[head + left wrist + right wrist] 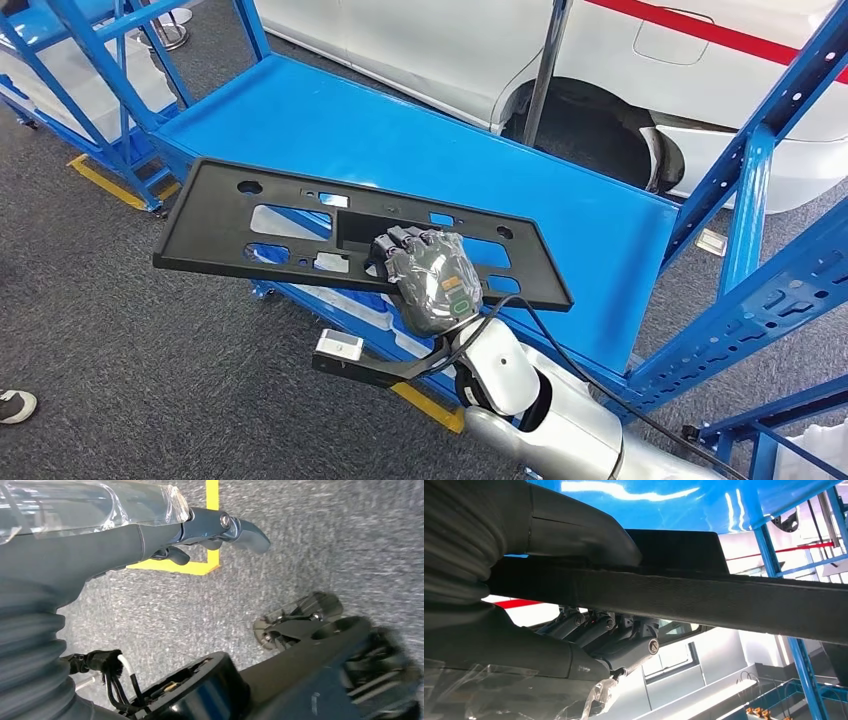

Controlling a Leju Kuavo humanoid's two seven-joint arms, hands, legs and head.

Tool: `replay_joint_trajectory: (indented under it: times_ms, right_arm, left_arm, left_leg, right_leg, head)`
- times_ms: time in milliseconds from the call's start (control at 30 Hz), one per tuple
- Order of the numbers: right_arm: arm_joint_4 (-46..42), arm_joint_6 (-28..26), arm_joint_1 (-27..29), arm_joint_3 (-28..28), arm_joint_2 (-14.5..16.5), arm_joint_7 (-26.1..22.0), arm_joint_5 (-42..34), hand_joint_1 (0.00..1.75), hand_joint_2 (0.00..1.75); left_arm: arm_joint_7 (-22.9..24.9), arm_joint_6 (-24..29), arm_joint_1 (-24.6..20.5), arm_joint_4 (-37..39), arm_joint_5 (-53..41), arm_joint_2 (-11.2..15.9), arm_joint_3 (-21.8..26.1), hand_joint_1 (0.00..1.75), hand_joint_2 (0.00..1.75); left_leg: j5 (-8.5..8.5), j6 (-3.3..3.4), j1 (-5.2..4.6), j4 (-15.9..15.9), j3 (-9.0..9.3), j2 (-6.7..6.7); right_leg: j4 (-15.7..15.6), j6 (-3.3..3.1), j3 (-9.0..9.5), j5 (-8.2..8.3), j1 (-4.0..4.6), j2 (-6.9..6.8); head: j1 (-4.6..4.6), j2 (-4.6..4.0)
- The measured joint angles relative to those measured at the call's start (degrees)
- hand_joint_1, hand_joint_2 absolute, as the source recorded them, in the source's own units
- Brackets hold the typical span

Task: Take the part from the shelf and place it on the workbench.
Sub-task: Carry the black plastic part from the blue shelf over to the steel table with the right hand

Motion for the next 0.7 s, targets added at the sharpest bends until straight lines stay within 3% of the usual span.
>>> replay_joint_trajectory:
  times_ms: [33,100,167,300,333,400,467,500,533,633,700]
  right_arm:
    - [0.01,0.00,0.01,0.01,0.00,0.00,0.00,1.75,1.75]
    - [0.01,0.00,0.00,0.00,0.00,0.00,-0.01,1.75,1.75]
    - [0.01,0.00,-0.02,-0.02,0.00,-0.01,-0.03,1.75,1.75]
    - [0.01,-0.02,-0.05,-0.03,-0.02,-0.05,-0.04,1.75,1.75]
    - [0.01,-0.02,-0.04,-0.03,-0.04,-0.04,-0.05,1.75,1.75]
    - [0.01,-0.02,-0.02,-0.03,-0.07,-0.03,-0.06,1.75,1.75]
    - [0.02,-0.02,0.07,-0.03,-0.10,-0.02,-0.07,1.75,1.75]
    - [0.04,-0.02,0.13,-0.03,-0.12,-0.01,-0.07,1.75,1.75]
    - [0.05,-0.02,0.17,-0.03,-0.14,-0.01,-0.07,1.75,1.75]
    - [0.08,-0.02,0.11,-0.03,-0.14,0.00,-0.07,1.75,1.75]
    - [0.07,-0.04,-0.04,-0.03,-0.14,0.01,-0.07,1.75,1.75]
  left_arm:
    - [0.07,0.00,0.01,0.00,0.00,0.04,0.00,0.00,1.75]
    - [0.13,0.00,-0.04,-0.01,0.00,0.11,0.00,0.00,1.75]
    - [0.15,0.00,-0.21,-0.02,0.00,0.12,0.00,0.00,1.75]
    - [0.17,0.00,-0.21,-0.01,-0.01,0.10,0.00,0.00,1.75]
    - [0.18,0.02,-0.23,-0.01,-0.01,0.11,0.00,0.00,1.75]
    - [0.19,0.07,-0.28,0.00,-0.03,0.12,0.00,0.00,1.75]
    - [0.19,0.09,-0.22,-0.01,-0.04,0.13,0.00,0.00,1.75]
    - [0.19,0.09,-0.16,-0.01,-0.04,0.14,0.00,0.00,1.75]
    - [0.19,0.09,-0.12,-0.01,-0.04,0.14,0.00,0.00,1.75]
    - [0.19,0.09,-0.13,-0.01,-0.04,0.09,0.00,0.00,1.75]
    - [0.20,0.09,-0.22,-0.02,-0.06,0.02,0.00,0.00,1.75]
  left_leg:
    - [1.02,-0.23,0.14,-0.97,0.91,0.06]
    - [4.50,-0.75,0.54,-8.95,5.46,0.31]
    - [6.49,-0.51,0.40,-15.67,8.97,0.39]
    - [7.37,1.22,0.16,-17.00,8.65,0.31]
    - [7.73,1.77,0.18,-17.06,8.30,0.33]
    - [8.43,2.69,0.18,-17.14,7.41,0.36]
    - [9.04,3.08,0.05,-17.11,6.52,0.38]
    - [9.32,3.14,-0.03,-17.10,6.16,0.39]
    - [9.58,3.15,-0.14,-17.09,5.89,0.36]
    - [10.22,3.05,-0.47,-17.13,5.50,0.22]
    - [10.81,2.53,-0.37,-17.16,5.06,0.21]
  right_leg:
    - [0.21,0.11,-0.31,0.12,-0.07,-0.04]
    - [0.85,0.42,-0.91,0.18,-0.26,-0.07]
    - [1.50,0.99,-1.64,0.33,-0.19,-0.04]
    - [2.34,2.10,-2.82,0.54,-0.23,0.10]
    - [3.64,2.37,-3.48,-0.66,-0.31,0.15]
    - [10.24,2.89,-6.09,-5.20,-0.49,0.23]
    - [18.28,3.09,-8.84,-9.17,-0.56,0.25]
    - [19.99,3.02,-9.08,-9.69,-0.56,0.27]
    - [19.26,2.81,-8.12,-9.09,-0.52,0.28]
    - [6.84,1.21,-0.42,-4.26,-0.01,0.50]
    - [1.85,0.56,2.00,-2.91,0.39,0.68]
  head:
    - [0.01,0.00]
    - [0.01,0.00]
    - [-0.09,0.00]
    - [-0.11,0.00]
    - [-0.09,0.00]
    - [-0.02,0.00]
    - [0.03,0.00]
    - [0.03,0.00]
    - [0.03,0.00]
    - [-0.02,0.00]
    - [-0.03,0.00]
